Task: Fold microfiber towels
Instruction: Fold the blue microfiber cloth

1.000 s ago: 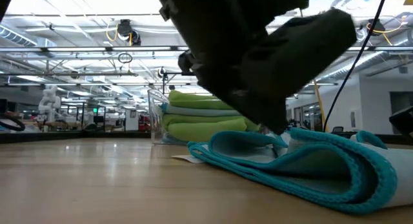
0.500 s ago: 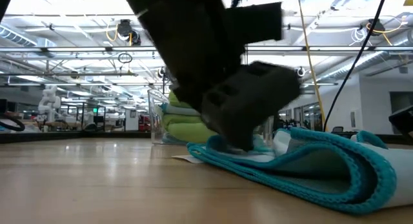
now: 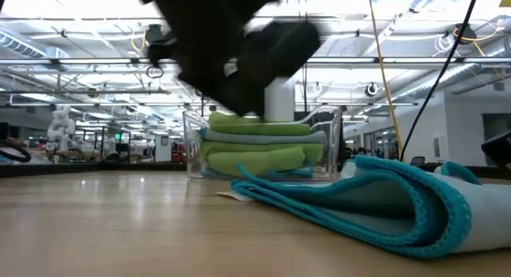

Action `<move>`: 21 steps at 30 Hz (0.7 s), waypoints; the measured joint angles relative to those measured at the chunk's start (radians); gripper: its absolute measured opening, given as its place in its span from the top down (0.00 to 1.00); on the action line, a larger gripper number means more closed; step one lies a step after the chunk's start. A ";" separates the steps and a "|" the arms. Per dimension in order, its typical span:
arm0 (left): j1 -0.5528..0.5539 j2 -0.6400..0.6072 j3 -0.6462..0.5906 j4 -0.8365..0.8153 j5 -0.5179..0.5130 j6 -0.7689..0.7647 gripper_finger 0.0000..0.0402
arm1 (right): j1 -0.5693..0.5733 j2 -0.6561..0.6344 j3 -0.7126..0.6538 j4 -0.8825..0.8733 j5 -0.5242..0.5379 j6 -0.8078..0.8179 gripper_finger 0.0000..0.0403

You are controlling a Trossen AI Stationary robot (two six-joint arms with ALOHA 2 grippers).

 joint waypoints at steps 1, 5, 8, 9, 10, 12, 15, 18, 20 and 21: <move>-0.004 -0.002 0.001 0.092 -0.014 0.061 0.59 | 0.000 0.000 0.000 0.000 0.000 0.000 0.97; -0.006 0.003 0.001 0.526 0.037 0.368 0.59 | 0.000 0.000 0.000 0.000 0.001 0.000 0.97; 0.006 0.020 0.003 0.816 0.119 0.620 0.59 | 0.000 0.000 0.000 0.001 0.001 -0.002 0.97; 0.005 0.026 0.002 0.859 0.123 0.706 0.58 | 0.000 0.000 0.000 0.001 0.001 -0.002 0.97; 0.004 0.035 0.001 0.893 0.114 0.774 0.57 | 0.000 0.000 0.000 0.001 0.001 -0.002 0.97; 0.002 0.050 0.001 0.925 0.079 0.852 0.54 | 0.000 0.000 0.000 0.001 0.001 -0.003 0.97; 0.018 0.068 0.001 0.921 0.106 0.854 0.48 | 0.000 0.000 0.000 -0.001 0.001 -0.001 0.97; 0.040 0.094 0.001 0.938 0.158 0.855 0.42 | 0.000 0.000 0.000 0.000 0.001 0.000 0.97; 0.044 0.112 0.001 0.961 0.169 0.865 0.39 | 0.000 0.000 0.000 0.002 0.001 -0.002 0.97; 0.042 0.117 0.000 0.958 0.176 0.868 0.39 | 0.000 0.000 0.000 0.003 0.002 -0.003 0.97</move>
